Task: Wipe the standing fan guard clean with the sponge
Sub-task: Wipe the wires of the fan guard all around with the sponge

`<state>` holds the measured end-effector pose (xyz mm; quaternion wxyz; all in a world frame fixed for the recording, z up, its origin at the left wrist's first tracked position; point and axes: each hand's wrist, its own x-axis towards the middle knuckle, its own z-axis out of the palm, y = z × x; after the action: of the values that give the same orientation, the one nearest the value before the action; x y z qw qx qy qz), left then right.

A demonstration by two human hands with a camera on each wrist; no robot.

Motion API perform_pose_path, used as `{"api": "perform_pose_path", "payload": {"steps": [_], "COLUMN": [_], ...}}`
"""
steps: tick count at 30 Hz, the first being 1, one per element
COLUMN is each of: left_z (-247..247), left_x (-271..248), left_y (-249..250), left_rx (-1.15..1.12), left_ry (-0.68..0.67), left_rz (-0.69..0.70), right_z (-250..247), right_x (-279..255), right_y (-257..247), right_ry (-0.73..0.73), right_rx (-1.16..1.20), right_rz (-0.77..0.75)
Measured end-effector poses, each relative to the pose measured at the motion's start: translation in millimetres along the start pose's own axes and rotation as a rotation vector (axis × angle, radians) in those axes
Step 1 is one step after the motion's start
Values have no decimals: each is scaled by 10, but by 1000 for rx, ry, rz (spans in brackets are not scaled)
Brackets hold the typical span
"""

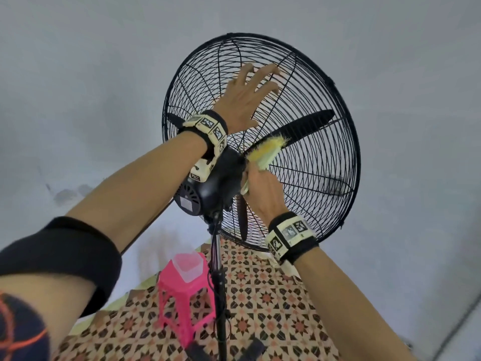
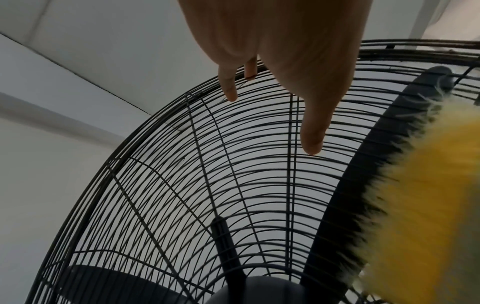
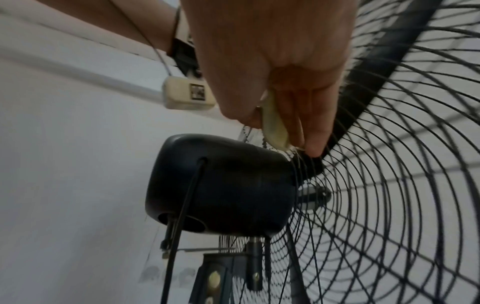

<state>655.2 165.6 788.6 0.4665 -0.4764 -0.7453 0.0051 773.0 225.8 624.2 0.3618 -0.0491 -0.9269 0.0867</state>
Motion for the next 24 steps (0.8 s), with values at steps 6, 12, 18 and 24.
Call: {"api": "perform_pose_path", "payload": {"steps": [6,12,18,24], "left_z": [-67,5,-8,64], "left_x": [60,24,39,38], "left_y": [153,106,175,72], "left_rx": [-35,-46,-154,-164], "left_ry": [-17,-29,12,11], "left_rz": [-15,-58,-43,-35], "right_z": [-63,-147,-100,17], "right_x": [-58,-74,-137,-103], "right_y": [-11,87,-98,42], "right_ry": [-38,-94,-59,-103], "right_rx": [-28,8,-2,55], "right_rz": [38,42,82,-19]}}
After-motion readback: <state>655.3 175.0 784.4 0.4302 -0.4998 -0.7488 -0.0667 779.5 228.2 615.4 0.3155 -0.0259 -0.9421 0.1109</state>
